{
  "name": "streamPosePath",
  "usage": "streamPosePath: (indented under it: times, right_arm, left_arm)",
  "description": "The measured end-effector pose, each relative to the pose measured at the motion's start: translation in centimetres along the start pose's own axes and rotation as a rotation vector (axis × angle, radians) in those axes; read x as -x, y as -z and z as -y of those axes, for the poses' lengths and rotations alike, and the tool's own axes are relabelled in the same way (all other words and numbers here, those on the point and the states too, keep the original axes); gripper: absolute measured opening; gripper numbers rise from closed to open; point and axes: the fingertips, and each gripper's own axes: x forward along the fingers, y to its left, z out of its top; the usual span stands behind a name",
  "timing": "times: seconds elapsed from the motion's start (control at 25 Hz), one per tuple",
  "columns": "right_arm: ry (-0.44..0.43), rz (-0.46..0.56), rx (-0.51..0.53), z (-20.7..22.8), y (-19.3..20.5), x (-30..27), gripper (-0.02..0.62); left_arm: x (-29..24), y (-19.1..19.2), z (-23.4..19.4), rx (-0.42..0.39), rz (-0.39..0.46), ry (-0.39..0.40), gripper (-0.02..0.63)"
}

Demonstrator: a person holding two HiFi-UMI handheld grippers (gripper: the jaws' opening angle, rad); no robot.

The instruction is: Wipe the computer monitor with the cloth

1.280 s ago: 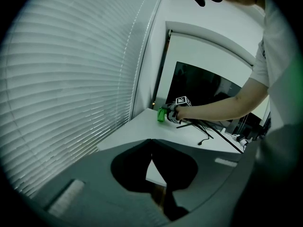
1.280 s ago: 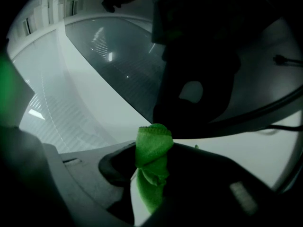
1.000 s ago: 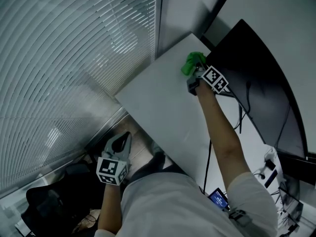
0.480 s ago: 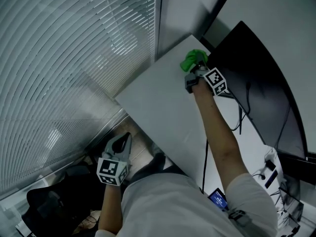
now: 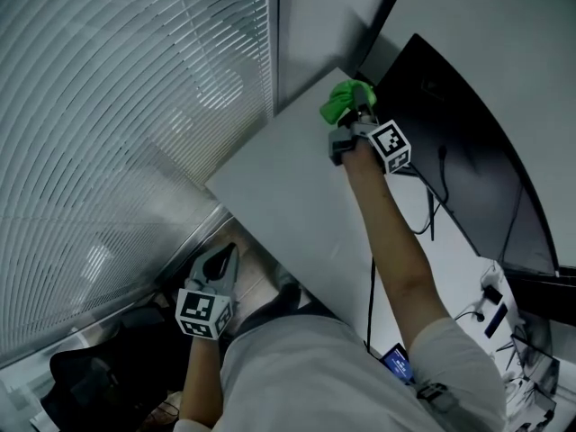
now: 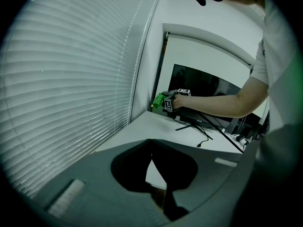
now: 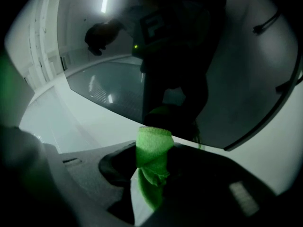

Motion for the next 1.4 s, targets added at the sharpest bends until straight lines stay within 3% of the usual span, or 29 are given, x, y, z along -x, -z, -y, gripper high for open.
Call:
streamPosePath:
  times: [0.88,1.4]
  right_arm:
    - [-0.297,0.132,-0.076,-17.7,-7.2,2.2,0.129]
    - [-0.396,0.183,-0.101,-24.8,-11.1,4.9,0.127]
  left_arm:
    - [4.5,-1.5,4.1,-0.041,0.075,-0.018,0.009]
    - [5.7,-1.6,7.7,-0.061,0.112,0.007,0.009]
